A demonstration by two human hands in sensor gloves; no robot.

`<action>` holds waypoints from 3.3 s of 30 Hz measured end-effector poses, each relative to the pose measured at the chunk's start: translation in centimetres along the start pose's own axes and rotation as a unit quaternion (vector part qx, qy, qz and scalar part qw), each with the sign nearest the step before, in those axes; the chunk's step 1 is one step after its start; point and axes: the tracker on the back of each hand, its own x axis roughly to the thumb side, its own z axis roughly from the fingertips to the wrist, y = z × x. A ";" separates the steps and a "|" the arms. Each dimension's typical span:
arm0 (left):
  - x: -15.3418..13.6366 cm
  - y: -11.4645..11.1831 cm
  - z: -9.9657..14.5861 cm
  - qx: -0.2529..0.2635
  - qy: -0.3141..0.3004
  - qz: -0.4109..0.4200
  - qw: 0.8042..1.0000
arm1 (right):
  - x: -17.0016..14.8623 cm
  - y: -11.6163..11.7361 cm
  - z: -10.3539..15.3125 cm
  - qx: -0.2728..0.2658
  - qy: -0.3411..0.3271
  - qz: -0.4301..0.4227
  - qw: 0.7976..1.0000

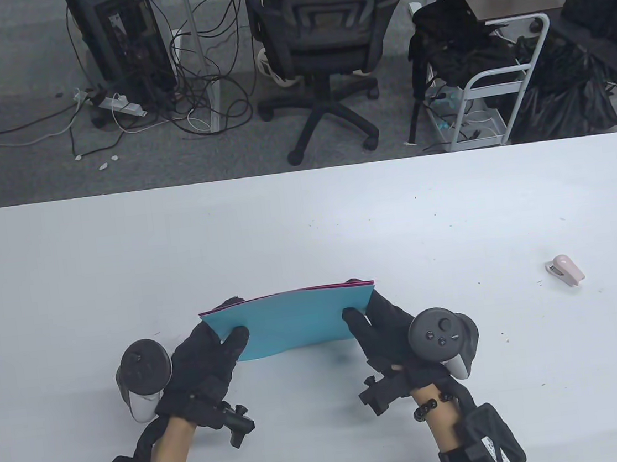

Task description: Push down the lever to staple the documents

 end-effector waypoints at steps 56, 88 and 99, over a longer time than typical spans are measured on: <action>-2.2 -1.5 -0.1 -0.013 0.015 -0.023 1.000 | -2.5 1.3 -0.2 0.024 0.049 0.008 0.998; -0.6 4.0 2.0 0.125 -0.012 -0.038 0.991 | -12.2 -16.4 -1.3 -0.067 0.203 0.249 0.945; -0.7 4.5 2.7 0.147 -0.005 -0.044 0.988 | -18.2 -22.5 0.1 -0.034 0.298 0.362 0.882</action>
